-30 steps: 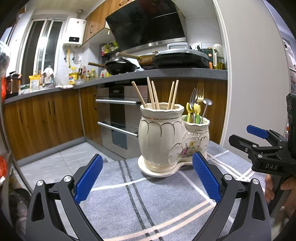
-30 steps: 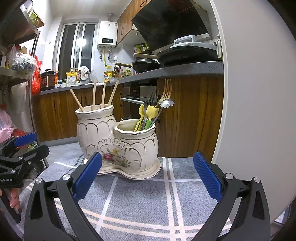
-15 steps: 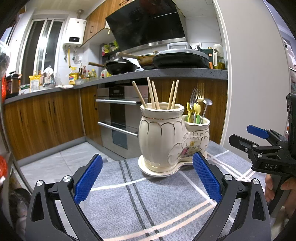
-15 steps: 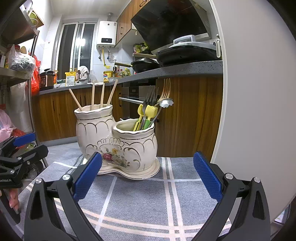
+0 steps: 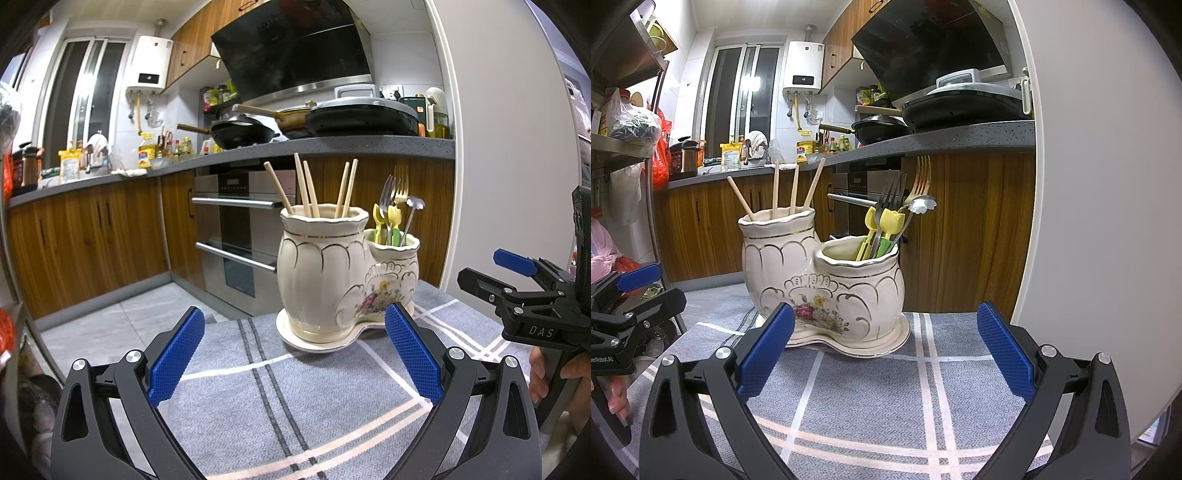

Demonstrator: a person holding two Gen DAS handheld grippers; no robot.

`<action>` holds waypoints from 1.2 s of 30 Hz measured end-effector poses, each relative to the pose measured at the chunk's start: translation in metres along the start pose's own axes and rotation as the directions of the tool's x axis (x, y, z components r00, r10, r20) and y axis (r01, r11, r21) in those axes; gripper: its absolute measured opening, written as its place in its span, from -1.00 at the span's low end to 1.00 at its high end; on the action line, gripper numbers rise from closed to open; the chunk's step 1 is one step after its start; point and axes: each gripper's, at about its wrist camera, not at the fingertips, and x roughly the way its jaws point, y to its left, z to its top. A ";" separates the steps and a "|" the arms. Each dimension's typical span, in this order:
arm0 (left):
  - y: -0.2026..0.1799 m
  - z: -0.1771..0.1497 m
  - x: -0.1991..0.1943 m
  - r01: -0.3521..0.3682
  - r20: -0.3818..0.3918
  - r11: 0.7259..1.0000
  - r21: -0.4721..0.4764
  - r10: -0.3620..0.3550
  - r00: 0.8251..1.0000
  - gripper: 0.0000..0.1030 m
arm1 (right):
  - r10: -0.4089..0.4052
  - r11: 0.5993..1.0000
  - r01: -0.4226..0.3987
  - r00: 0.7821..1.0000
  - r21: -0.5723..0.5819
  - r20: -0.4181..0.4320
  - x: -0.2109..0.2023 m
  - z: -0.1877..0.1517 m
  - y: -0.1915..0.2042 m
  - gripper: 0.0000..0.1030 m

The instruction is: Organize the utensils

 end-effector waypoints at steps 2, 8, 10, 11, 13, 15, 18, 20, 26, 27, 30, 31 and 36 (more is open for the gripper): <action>0.000 0.000 0.000 -0.001 -0.001 1.000 0.000 0.001 1.000 0.89 | 0.000 1.000 0.000 1.000 0.000 0.000 0.000 0.000 0.001 0.89; 0.000 0.000 0.000 -0.001 0.000 1.000 0.001 0.001 1.000 0.90 | 0.000 1.000 0.000 1.000 0.000 0.000 0.000 0.000 0.000 0.90; 0.001 0.000 0.000 -0.006 -0.002 1.000 -0.001 0.006 1.000 0.90 | -0.001 1.000 0.001 1.000 0.000 0.000 0.000 0.000 0.000 0.89; 0.001 -0.001 -0.001 -0.008 -0.002 1.000 -0.003 0.008 1.000 0.90 | 0.000 1.000 0.000 1.000 0.000 0.000 0.000 0.000 0.000 0.89; 0.003 -0.002 -0.002 -0.010 -0.002 1.000 -0.004 0.010 1.000 0.90 | 0.000 1.000 0.000 1.000 0.000 0.000 0.000 0.000 0.000 0.89; 0.004 -0.002 -0.002 -0.011 -0.002 1.000 -0.003 0.011 1.000 0.90 | 0.000 1.000 0.000 1.000 0.000 -0.001 0.000 0.000 0.000 0.90; 0.004 -0.002 -0.002 -0.010 -0.002 1.000 -0.004 0.010 1.000 0.90 | 0.000 1.000 0.000 1.000 0.000 0.000 0.000 0.000 0.000 0.90; 0.003 -0.002 -0.002 -0.011 -0.002 1.000 -0.004 0.011 1.000 0.90 | 0.000 1.000 0.000 1.000 0.000 -0.001 0.000 0.000 0.000 0.90; 0.003 -0.002 -0.002 -0.010 -0.002 1.000 -0.004 0.010 1.000 0.90 | 0.000 1.000 0.000 1.000 0.000 -0.001 0.000 0.000 0.000 0.89; 0.004 -0.002 -0.002 -0.011 -0.002 1.000 -0.004 0.011 1.000 0.90 | 0.000 1.000 0.000 1.000 0.000 -0.001 0.000 0.000 0.000 0.89; 0.004 -0.002 -0.002 -0.012 -0.002 1.000 -0.005 0.012 1.000 0.90 | 0.000 1.000 0.000 1.000 0.000 -0.001 0.000 0.000 0.000 0.89; 0.004 -0.002 -0.002 -0.011 -0.002 1.000 -0.005 0.011 1.000 0.90 | 0.000 1.000 0.000 1.000 0.000 -0.001 0.000 0.000 0.001 0.89; 0.004 -0.002 -0.002 -0.027 -0.004 1.000 -0.006 0.027 1.000 0.90 | -0.001 1.000 0.001 1.000 0.000 -0.001 0.000 0.000 0.000 0.90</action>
